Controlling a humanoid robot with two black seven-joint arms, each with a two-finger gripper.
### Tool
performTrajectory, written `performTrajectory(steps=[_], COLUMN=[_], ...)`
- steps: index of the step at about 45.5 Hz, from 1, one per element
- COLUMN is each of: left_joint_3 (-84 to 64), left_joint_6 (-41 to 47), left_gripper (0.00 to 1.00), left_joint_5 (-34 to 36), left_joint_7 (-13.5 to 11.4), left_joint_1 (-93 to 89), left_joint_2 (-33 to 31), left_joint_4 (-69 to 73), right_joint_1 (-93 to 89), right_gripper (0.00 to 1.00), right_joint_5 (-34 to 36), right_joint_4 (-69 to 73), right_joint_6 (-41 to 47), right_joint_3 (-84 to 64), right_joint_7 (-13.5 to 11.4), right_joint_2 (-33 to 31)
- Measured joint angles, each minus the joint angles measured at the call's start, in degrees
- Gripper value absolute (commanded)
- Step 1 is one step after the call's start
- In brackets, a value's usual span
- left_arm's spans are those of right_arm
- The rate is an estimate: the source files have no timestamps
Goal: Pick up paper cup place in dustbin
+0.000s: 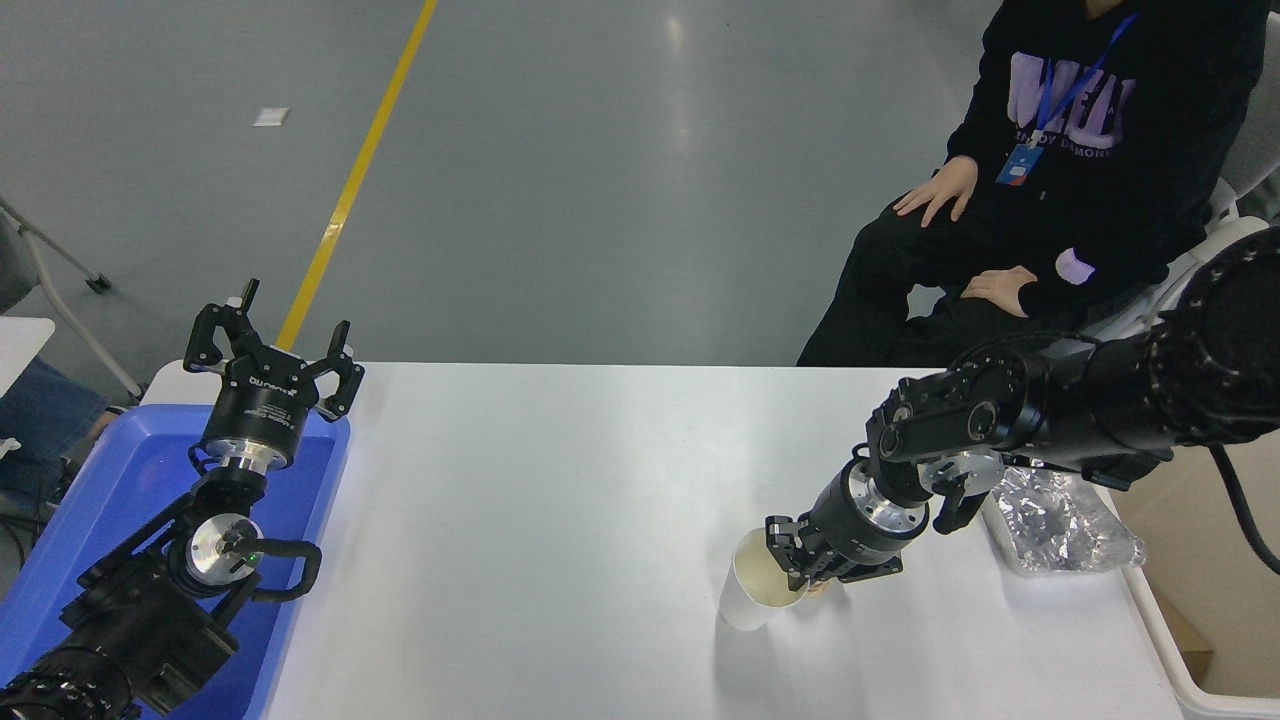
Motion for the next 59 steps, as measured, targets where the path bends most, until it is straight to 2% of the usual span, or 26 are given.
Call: performTrajectory(steps=[8, 17, 36, 59], left_joint_3=[0.0, 0.0, 0.0, 0.0], left_joint_6=[0.0, 0.0, 0.0, 0.0], left_gripper=[0.98, 0.98, 0.98, 0.98], left_joint_5=[0.0, 0.0, 0.0, 0.0], left_joint_7=[0.0, 0.0, 0.0, 0.0], left_joint_1=[0.0, 0.0, 0.0, 0.0], left_joint_2=[0.0, 0.0, 0.0, 0.0], left_joint_4=[0.0, 0.0, 0.0, 0.0], right_joint_1=[8.5, 20.1, 45.0, 51.8], right_gripper=[0.0, 0.0, 0.0, 0.0], right_joint_5=[0.0, 0.1, 0.2, 0.2], right_joint_4=[2.8, 6.0, 10.2, 11.2], right_joint_6=[8.1, 12.1, 14.2, 14.5], right_joint_3=[-2.1, -5.7, -15.8, -21.6], right_joint_7=[0.1, 0.2, 0.2, 0.1], right_joint_2=[-4.9, -9.6, -15.2, -16.6])
